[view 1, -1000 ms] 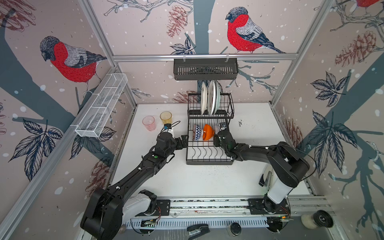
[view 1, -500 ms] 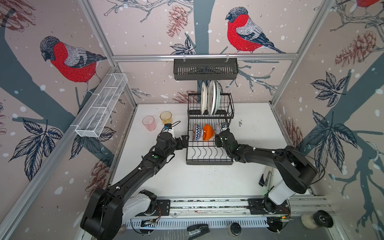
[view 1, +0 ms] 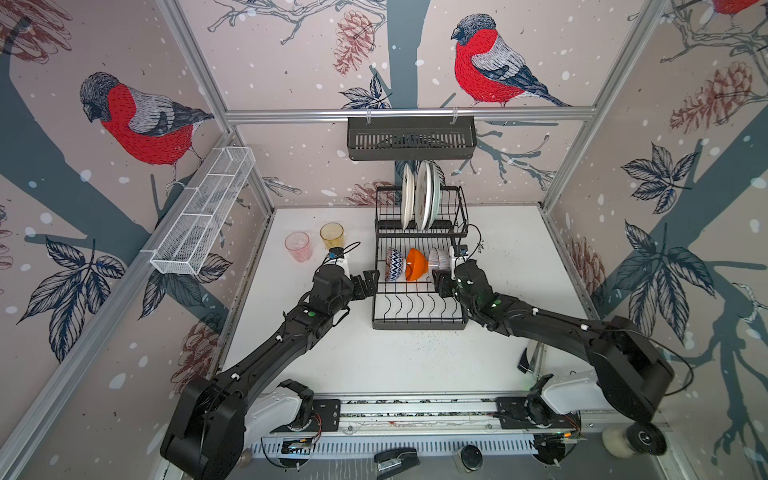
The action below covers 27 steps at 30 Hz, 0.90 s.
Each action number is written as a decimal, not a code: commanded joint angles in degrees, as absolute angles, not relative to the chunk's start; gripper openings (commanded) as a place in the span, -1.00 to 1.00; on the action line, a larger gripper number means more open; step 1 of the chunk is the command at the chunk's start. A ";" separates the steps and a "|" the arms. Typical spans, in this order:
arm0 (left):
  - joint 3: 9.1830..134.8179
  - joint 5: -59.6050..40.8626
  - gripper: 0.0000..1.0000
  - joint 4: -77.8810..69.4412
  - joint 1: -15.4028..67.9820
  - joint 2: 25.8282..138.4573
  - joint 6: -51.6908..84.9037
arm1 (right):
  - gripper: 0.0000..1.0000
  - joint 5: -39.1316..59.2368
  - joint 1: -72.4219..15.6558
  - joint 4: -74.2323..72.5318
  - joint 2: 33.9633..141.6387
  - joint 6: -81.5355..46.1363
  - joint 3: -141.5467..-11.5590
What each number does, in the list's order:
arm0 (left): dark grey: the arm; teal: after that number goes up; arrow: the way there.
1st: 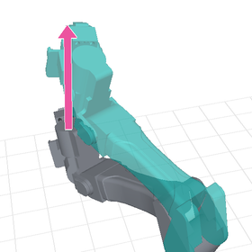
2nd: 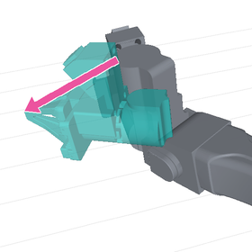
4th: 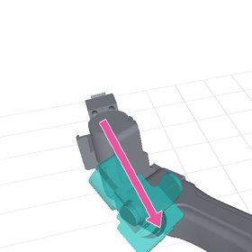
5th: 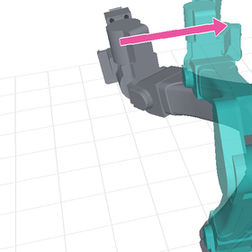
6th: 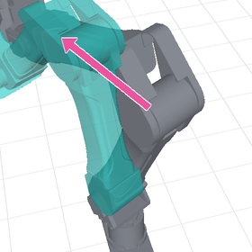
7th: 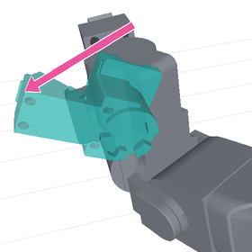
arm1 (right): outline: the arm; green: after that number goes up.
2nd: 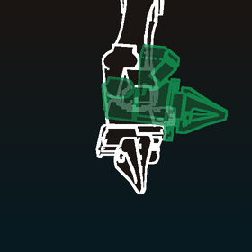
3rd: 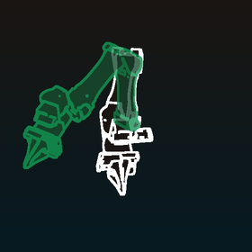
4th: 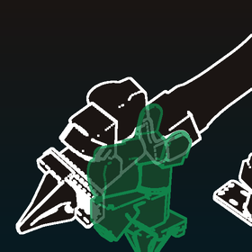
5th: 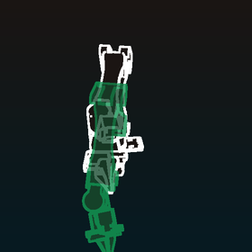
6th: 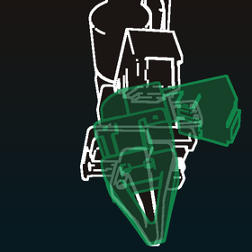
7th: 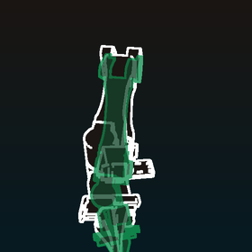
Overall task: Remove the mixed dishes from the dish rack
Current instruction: 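Pull the striped bowl toward the left gripper while the left gripper grasps its rim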
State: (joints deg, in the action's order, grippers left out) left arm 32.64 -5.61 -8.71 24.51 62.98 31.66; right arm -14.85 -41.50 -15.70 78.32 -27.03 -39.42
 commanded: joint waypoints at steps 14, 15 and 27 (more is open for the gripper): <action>29.42 -15.97 0.94 -21.24 26.75 62.31 33.60 | -0.06 -3.93 -43.99 -21.60 68.87 -32.27 -35.75; 29.32 -16.29 0.94 -21.67 26.89 62.31 33.71 | -0.05 -3.52 -44.43 -21.92 68.84 -32.15 -35.89; 27.95 -20.84 0.83 -27.64 27.20 65.04 37.59 | -0.02 -1.11 -49.71 -24.43 70.37 -31.39 -39.93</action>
State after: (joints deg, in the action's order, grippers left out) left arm 28.16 -18.61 -22.74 27.11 64.47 36.14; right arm -1.76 -49.08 -19.44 70.13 -31.46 -38.68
